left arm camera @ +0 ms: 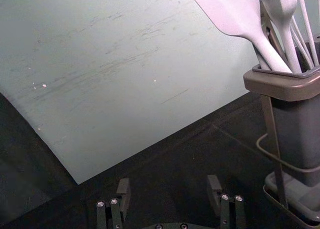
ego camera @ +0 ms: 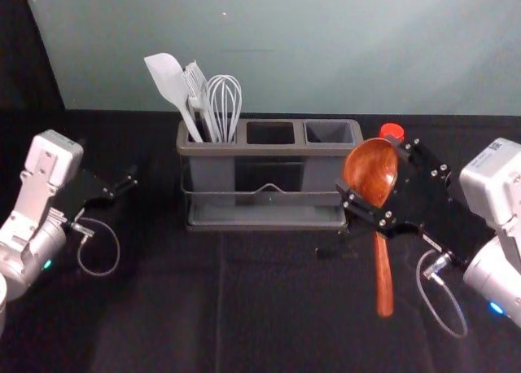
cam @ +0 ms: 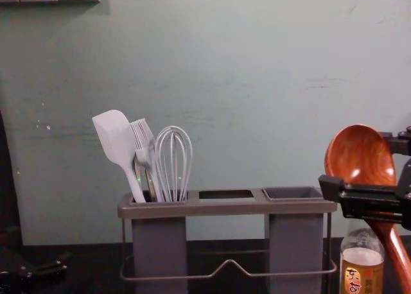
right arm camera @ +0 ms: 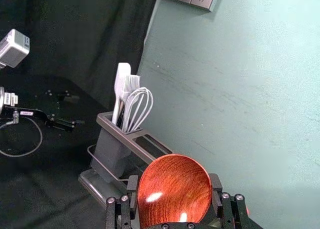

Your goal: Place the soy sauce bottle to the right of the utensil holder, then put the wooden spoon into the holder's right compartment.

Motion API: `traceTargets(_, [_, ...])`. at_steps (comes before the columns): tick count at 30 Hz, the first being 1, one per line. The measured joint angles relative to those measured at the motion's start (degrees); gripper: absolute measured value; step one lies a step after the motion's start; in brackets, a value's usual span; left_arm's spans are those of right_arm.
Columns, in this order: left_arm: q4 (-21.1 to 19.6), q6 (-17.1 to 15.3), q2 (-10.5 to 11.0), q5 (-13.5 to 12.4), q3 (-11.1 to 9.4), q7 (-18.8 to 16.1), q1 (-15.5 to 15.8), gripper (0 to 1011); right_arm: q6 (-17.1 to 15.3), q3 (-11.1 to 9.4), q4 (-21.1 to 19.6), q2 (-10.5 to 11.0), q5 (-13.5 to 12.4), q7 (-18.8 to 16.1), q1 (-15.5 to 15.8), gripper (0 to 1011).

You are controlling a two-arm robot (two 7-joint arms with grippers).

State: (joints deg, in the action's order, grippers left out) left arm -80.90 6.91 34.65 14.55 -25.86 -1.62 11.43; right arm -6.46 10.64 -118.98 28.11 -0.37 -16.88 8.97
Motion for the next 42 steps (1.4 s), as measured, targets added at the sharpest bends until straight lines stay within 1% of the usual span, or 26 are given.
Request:
traceTargets(11, [0.0, 0.0, 0.0, 0.0, 0.0, 0.0, 0.0, 1005, 0.4, 0.1, 0.1, 0.1, 0.0, -0.1, 0.0, 856])
traceTargets(14, [0.0, 0.0, 0.0, 0.0, 0.0, 0.0, 0.0, 1005, 0.6, -0.3, 0.1, -0.1, 0.0, -0.1, 0.4, 856])
traceTargets(17, [0.0, 0.0, 0.0, 0.0, 0.0, 0.0, 0.0, 1005, 2.3, -0.8, -0.1, -0.2, 0.6, 0.0, 0.8, 856])
traceTargets(18, [0.0, 0.0, 0.0, 0.0, 0.0, 0.0, 0.0, 1005, 3.5, -1.0, -0.2, -0.4, 1.1, 0.1, 0.8, 856])
traceTargets(23, [0.0, 0.0, 0.0, 0.0, 0.0, 0.0, 0.0, 1005, 7.0, -1.4, -0.6, -1.0, 2.9, 1.0, 0.0, 856])
traceTargets(24, [0.0, 0.0, 0.0, 0.0, 0.0, 0.0, 0.0, 1005, 8.4, -1.5, -0.6, -1.2, 3.6, 1.4, -0.4, 856])
traceTargets(26, [0.0, 0.0, 0.0, 0.0, 0.0, 0.0, 0.0, 1005, 9.9, -1.5, -0.4, -1.6, 4.1, 1.6, -0.9, 856])
traceTargets(30, [0.0, 0.0, 0.0, 0.0, 0.0, 0.0, 0.0, 1005, 13.0, -1.9, 0.8, -2.9, 4.5, 2.2, -2.6, 856])
traceTargets(33, [0.0, 0.0, 0.0, 0.0, 0.0, 0.0, 0.0, 1005, 13.9, -2.0, 1.6, -3.5, 4.4, 2.2, -3.8, 856])
traceTargets(34, [0.0, 0.0, 0.0, 0.0, 0.0, 0.0, 0.0, 1005, 14.2, -2.1, 2.3, -3.9, 4.2, 2.2, -4.9, 856])
traceTargets(37, [0.0, 0.0, 0.0, 0.0, 0.0, 0.0, 0.0, 1005, 14.4, -2.1, 3.3, -4.4, 3.8, 1.9, -6.5, 856])
traceTargets(40, [0.0, 0.0, 0.0, 0.0, 0.0, 0.0, 0.0, 1005, 14.5, -1.7, 5.4, -5.0, 3.4, 1.2, -9.6, 856])
traceTargets(42, [0.0, 0.0, 0.0, 0.0, 0.0, 0.0, 0.0, 1005, 14.5, -1.4, 6.6, -5.3, 3.4, 0.9, -11.0, 856])
